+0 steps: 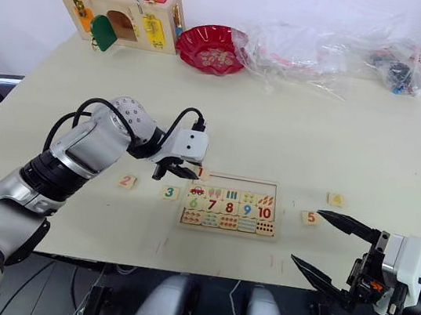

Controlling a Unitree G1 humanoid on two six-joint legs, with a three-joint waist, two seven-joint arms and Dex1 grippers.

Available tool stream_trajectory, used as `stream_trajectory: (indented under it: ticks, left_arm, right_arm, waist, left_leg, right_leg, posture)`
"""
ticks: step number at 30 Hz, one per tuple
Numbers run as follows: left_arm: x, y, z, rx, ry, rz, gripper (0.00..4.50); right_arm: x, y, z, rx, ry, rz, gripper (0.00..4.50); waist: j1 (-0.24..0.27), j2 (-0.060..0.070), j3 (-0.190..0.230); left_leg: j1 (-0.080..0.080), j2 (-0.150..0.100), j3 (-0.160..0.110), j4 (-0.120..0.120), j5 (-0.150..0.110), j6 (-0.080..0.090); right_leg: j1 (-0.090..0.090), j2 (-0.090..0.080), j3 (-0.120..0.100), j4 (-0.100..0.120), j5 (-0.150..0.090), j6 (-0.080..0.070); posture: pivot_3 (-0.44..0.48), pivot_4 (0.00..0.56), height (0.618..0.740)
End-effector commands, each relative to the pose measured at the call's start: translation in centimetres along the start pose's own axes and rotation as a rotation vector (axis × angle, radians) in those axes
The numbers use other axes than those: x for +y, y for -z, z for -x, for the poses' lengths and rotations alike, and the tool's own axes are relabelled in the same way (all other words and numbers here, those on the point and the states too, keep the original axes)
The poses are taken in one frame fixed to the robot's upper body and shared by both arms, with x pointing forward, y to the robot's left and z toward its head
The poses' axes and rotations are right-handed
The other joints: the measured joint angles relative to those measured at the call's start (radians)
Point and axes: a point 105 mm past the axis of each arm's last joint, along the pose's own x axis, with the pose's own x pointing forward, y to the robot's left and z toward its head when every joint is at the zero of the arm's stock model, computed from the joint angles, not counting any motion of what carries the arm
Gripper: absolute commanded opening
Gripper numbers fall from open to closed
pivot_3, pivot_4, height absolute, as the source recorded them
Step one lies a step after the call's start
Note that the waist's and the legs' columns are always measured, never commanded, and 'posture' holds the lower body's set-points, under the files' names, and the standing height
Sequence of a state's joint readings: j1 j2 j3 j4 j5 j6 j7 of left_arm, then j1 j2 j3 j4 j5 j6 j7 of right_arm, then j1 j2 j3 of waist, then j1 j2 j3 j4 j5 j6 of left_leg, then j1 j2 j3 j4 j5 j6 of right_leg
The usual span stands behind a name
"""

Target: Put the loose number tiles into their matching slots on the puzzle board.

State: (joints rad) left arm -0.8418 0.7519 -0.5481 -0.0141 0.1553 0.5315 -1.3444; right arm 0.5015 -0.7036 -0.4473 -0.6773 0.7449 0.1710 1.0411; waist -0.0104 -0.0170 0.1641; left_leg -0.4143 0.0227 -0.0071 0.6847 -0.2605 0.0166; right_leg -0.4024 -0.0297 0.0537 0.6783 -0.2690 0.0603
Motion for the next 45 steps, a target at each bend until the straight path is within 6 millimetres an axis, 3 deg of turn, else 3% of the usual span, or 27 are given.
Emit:
stream_trajectory:
  ticks: [1,24,45]
  left_arm:
    - [0.1,-0.1,0.0,0.008,-0.011,-0.015,0.97]
    - [-0.5,0.5,-0.4,0.040,0.015,-0.022,0.97]
    - [-0.4,-0.7,-0.8,0.028,0.038,-0.020,0.97]
  right_arm:
    - [0.2,-0.9,-0.1,-0.007,-0.012,0.037,4.50]
    - [0.5,-0.9,-0.1,-0.005,-0.009,0.035,4.50]
    - [0.5,-0.8,0.0,-0.004,0.000,0.029,4.50]
  waist:
    - [0.000,0.000,0.000]
    - [0.000,0.000,0.000]
    - [0.002,0.000,0.000]
  left_leg:
    - [0.000,0.000,0.000,0.000,0.000,0.000]
    - [0.000,0.000,0.000,0.000,0.000,0.000]
    - [0.000,0.000,0.000,0.000,0.000,0.000]
  right_leg:
    - [0.000,0.000,0.000,0.000,0.000,0.000]
    - [0.000,0.000,0.000,0.000,0.000,0.000]
    - [0.000,0.000,0.000,0.000,0.000,0.000]
  posture:
    - [0.000,0.150,0.740]
    - [0.000,0.150,0.740]
    - [0.000,0.150,0.740]
